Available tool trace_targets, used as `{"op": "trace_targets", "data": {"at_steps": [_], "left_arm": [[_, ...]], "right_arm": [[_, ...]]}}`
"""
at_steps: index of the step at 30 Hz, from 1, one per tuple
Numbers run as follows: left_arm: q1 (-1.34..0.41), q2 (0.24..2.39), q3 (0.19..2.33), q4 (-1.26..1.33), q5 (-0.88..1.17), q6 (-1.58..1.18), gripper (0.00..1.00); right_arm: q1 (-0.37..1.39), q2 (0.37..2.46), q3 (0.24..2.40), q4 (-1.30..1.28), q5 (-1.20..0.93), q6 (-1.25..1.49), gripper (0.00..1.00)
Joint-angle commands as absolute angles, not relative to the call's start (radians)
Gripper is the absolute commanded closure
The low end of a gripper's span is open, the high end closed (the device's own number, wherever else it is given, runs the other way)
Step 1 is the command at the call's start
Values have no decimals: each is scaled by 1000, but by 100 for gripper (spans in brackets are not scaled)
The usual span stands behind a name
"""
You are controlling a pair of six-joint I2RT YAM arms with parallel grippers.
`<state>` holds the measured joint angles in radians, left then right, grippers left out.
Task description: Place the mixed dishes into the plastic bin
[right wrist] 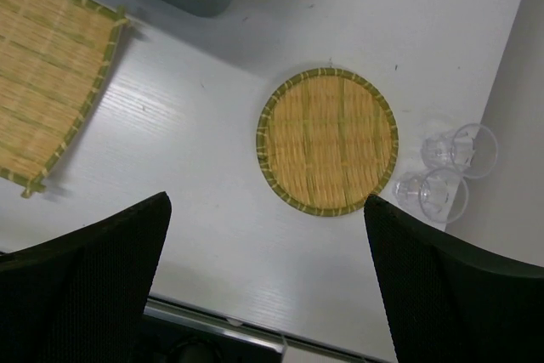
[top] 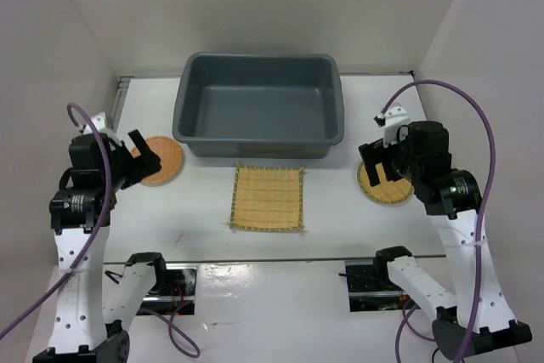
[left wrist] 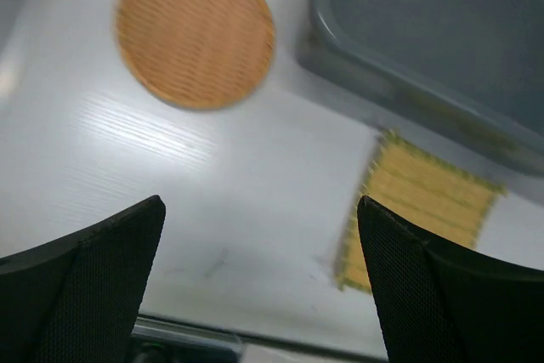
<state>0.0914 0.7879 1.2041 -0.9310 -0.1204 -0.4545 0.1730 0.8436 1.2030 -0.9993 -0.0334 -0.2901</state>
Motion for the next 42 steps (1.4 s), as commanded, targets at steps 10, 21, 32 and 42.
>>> {"op": "trace_targets", "data": {"at_steps": [10, 21, 32, 42], "left_arm": [[-3, 723, 568, -571, 696, -681, 0], [-181, 574, 255, -273, 609, -1002, 0], [-339, 771, 320, -219, 457, -1095, 0], [-388, 1139, 477, -230, 373, -1006, 0]], "right_arm": [[201, 862, 1160, -976, 68, -348, 2], [238, 881, 1183, -896, -130, -535, 65], [658, 1066, 987, -746, -247, -819, 100], [787, 1261, 824, -405, -193, -880, 100]]}}
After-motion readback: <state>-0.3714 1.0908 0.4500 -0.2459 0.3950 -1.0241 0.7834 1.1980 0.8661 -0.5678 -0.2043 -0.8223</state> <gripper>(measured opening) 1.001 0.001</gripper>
